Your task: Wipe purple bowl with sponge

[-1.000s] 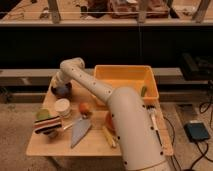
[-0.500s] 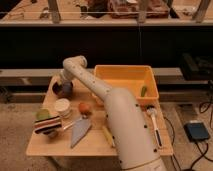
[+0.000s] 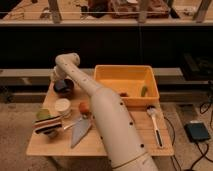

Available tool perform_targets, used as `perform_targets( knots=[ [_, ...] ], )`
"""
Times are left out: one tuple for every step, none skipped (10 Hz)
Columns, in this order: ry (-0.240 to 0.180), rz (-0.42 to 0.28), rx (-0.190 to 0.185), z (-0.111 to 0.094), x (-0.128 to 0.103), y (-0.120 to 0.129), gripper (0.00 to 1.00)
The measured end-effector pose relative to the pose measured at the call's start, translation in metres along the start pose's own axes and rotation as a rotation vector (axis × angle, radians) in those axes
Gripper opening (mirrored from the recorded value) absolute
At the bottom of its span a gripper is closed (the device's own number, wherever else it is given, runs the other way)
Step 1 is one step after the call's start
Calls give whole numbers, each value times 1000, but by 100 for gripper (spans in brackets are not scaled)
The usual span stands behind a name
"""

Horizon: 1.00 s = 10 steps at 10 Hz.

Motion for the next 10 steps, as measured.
perform_targets(
  knots=[
    [10, -7, 27, -4, -4, -9, 0],
    [13, -13, 41, -7, -8, -13, 0],
    [14, -22, 56, -11, -14, -18, 0],
    [7, -35, 65, -13, -22, -22, 0],
    [-2, -43, 61, -18, -32, -17, 0],
    [-12, -45, 50, -21, -38, -10, 0],
    [-19, -45, 37, -24, -42, -1, 0],
    [-27, -44, 22, -25, -44, 7, 0],
    [-36, -38, 8, -24, -44, 15, 0],
    [-42, -33, -5, -22, -43, 20, 0]
  ],
)
